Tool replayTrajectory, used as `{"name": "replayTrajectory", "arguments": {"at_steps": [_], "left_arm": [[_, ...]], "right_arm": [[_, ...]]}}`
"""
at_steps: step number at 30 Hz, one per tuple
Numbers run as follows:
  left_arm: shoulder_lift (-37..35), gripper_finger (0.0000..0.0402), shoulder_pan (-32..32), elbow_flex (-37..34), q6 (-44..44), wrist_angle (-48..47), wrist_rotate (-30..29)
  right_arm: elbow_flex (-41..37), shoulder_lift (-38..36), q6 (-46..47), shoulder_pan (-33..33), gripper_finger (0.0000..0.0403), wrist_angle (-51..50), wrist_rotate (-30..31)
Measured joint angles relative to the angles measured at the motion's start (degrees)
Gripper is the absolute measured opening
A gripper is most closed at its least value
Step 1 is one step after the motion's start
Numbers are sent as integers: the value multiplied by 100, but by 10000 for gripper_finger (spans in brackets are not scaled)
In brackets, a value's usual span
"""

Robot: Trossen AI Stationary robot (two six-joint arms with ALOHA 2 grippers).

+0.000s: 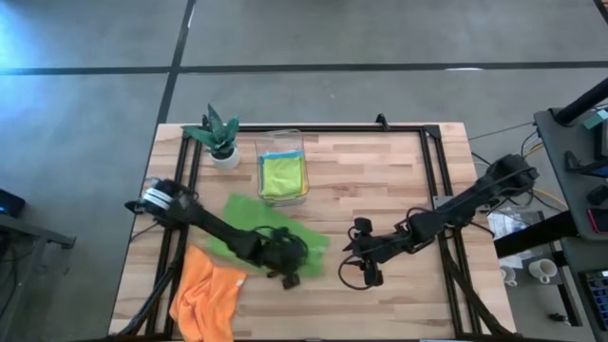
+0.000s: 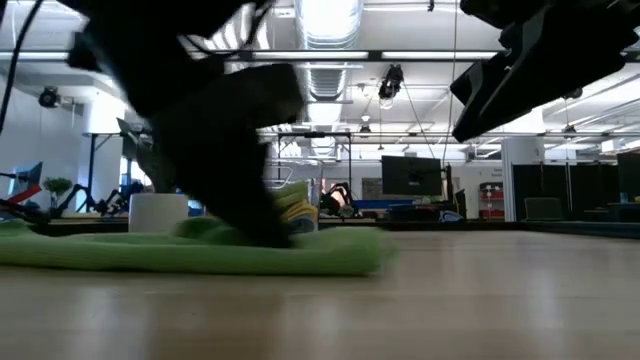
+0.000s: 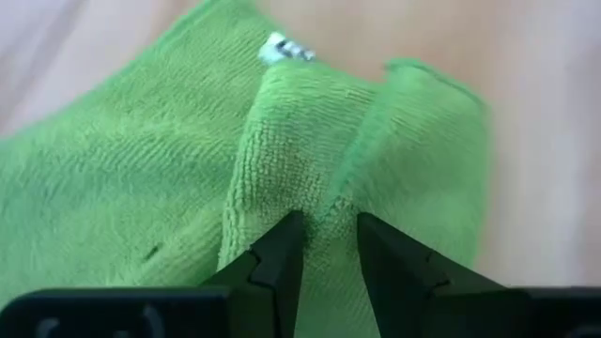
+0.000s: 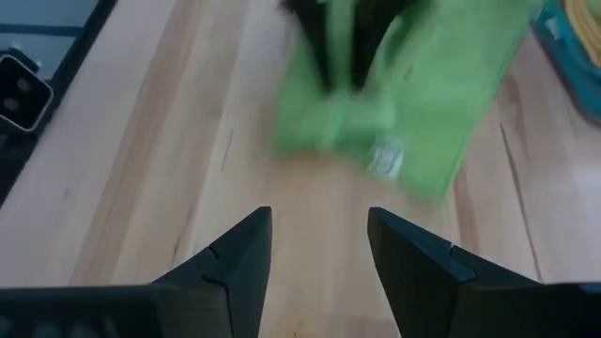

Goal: Fold microfiber towels
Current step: Fold the green microfiber cloth

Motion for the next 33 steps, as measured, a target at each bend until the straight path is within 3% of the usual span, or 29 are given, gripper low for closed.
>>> {"name": "replayTrajectory", "arguments": {"at_steps": [5,11,15,22,26,33], "left_arm": [[240,91,189,907,2004,1232,142],[-178,91,296,1704,2599,-65,-135],[-486,91,140,1633,1987,-1125,-123],[-652,91,-96,1277,-94,-2974,-135],[-851,91,-370,1202,-533,-3501,-385],[-1210,91,-746,924,-632,-3404,-1314]], "right_arm": [[-4,232,12,0,176,111,63],[37,817,-23,52,176,125,46],[217,1197,-109,62,176,198,51],[1007,2224,-270,-228,175,937,351],[1617,2652,-68,-294,175,174,345],[2032,2658,1135,-263,175,-2646,247]]}}
